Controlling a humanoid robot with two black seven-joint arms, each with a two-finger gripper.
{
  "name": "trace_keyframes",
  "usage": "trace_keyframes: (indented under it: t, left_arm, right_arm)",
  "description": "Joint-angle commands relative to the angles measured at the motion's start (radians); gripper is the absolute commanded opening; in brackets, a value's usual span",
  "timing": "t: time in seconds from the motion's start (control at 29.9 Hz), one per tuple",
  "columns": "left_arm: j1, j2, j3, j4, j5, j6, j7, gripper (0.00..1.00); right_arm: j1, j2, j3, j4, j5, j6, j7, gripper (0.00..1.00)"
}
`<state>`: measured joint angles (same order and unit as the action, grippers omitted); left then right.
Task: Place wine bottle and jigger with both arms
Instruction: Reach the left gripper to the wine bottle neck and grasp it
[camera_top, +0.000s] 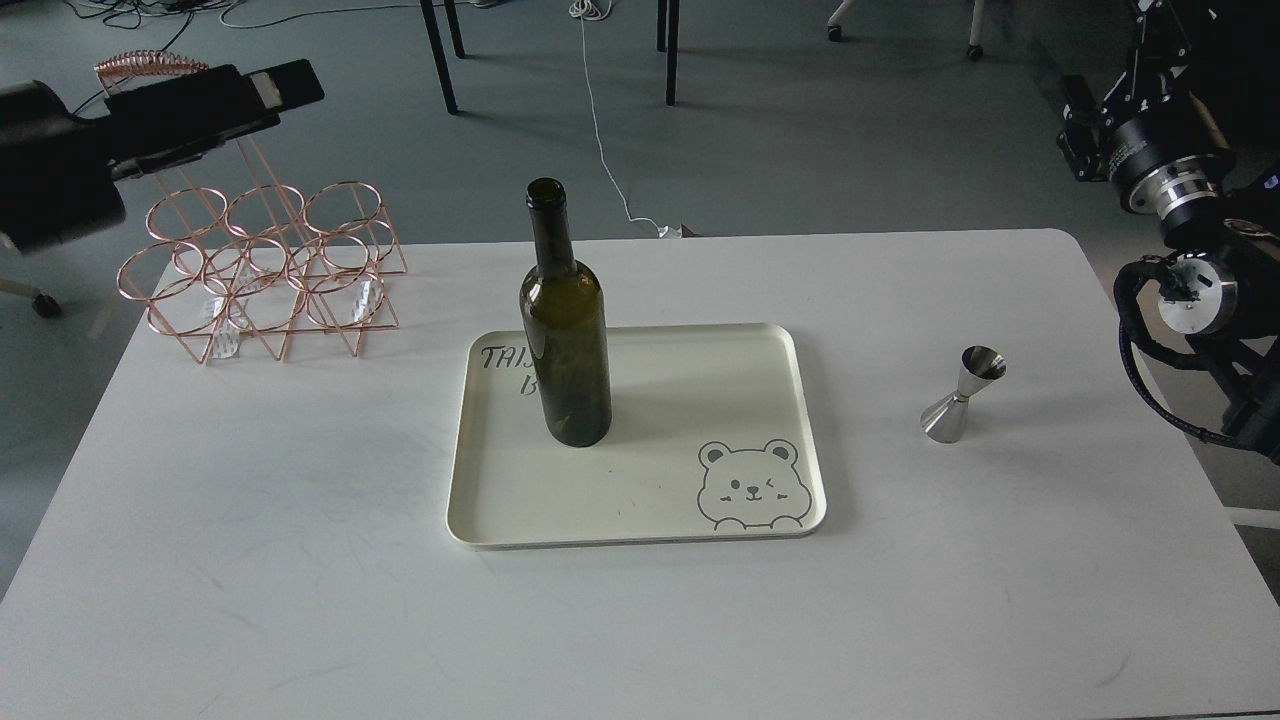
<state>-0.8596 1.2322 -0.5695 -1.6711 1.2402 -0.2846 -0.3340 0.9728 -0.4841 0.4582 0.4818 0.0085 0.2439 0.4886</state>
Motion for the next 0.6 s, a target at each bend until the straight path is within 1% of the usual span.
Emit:
trace_keyframes:
  t: [0.0,0.07,0.13,0.23,0.37,0.47,0.57]
  left_arm:
    - [0.002,-0.091,0.010,-0.002,0.302,0.034,0.006,0.98]
    - [0.010,-0.140,0.016,0.002,0.419,0.061,0.006,0.98]
    - [0.017,-0.172,0.017,0.002,0.458,0.077,0.006,0.98]
    - [0.024,-0.221,0.048,0.002,0.467,0.091,0.009,0.98]
    - [0.024,-0.272,0.051,0.010,0.469,0.120,0.007,0.98]
    - [0.025,-0.315,0.053,0.016,0.470,0.160,0.006,0.98]
    - [0.027,-0.347,0.071,0.043,0.478,0.174,0.007,0.97]
  right_arm:
    - [-0.006,0.005,0.000,-0.078,0.087,0.095,0.000,0.96]
    - [-0.008,0.006,0.000,-0.081,0.087,0.103,0.000,0.96]
    - [-0.014,0.004,-0.003,-0.081,0.087,0.104,0.000,0.96]
    - [-0.014,0.004,-0.004,-0.081,0.087,0.104,0.000,0.96]
    - [-0.014,0.004,-0.004,-0.083,0.087,0.104,0.000,0.96]
    - [-0.013,0.004,-0.004,-0.081,0.087,0.104,0.000,0.96]
    - [-0.011,0.004,-0.004,-0.081,0.087,0.103,0.000,0.96]
